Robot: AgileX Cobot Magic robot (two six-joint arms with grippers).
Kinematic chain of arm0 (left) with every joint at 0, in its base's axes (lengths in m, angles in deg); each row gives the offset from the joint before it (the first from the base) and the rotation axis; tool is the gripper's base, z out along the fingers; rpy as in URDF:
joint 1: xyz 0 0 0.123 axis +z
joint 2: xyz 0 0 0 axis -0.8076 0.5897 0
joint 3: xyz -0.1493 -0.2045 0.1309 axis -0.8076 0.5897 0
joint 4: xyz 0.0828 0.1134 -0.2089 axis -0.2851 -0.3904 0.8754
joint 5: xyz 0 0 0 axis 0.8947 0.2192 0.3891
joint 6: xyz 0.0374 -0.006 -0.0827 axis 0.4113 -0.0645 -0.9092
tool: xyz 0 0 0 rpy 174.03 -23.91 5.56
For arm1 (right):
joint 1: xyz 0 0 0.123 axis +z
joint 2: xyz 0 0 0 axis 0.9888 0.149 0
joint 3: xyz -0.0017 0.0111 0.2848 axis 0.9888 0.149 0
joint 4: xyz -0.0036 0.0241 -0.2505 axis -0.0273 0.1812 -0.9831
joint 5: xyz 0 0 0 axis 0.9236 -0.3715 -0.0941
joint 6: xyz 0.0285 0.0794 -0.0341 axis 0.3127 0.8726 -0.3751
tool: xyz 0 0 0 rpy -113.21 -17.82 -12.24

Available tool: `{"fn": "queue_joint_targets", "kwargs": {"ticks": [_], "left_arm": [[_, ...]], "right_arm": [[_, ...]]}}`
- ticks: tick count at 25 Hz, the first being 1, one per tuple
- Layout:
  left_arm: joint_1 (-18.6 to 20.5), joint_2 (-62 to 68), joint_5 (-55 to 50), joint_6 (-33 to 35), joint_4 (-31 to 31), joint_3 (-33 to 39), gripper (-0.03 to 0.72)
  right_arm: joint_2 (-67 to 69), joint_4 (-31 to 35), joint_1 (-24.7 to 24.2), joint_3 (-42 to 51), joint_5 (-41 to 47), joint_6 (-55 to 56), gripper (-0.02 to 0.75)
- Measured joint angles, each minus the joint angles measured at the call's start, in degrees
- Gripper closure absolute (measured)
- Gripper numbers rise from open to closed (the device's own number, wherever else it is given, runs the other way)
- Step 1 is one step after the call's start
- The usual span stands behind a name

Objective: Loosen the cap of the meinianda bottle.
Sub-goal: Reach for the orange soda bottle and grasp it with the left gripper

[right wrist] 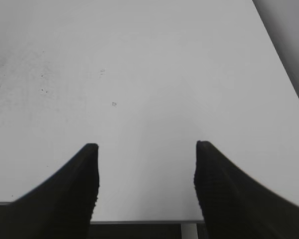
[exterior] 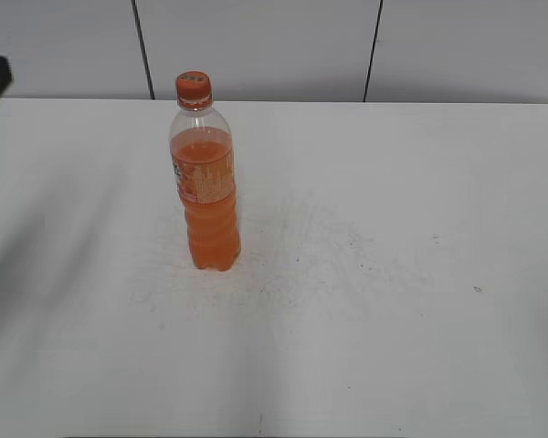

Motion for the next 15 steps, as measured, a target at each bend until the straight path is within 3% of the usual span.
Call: {"fn": "queue_joint_targets", "kwargs": {"ticks": [5,8,12,15], "left_arm": [[2.0,13.2,14.2,-7.0,-16.7,0.3,0.221],[6.3,20.6,25.2,-10.9,-28.5,0.1,0.221],[10.8,28.8,29.1,-15.1,-42.9,-3.4,0.221],[11.5,32.0,29.3,-15.8,-46.3,-6.1,0.209]], "right_arm": [[0.0,0.0,0.0,0.0,0.0,0.0,0.279],[0.0,0.0,0.0,0.0,0.0,0.0,0.279],[0.0,0.0,0.0,0.0,0.0,0.0,0.279],[0.0,0.0,0.0,0.0,0.0,0.0,0.279]]}}
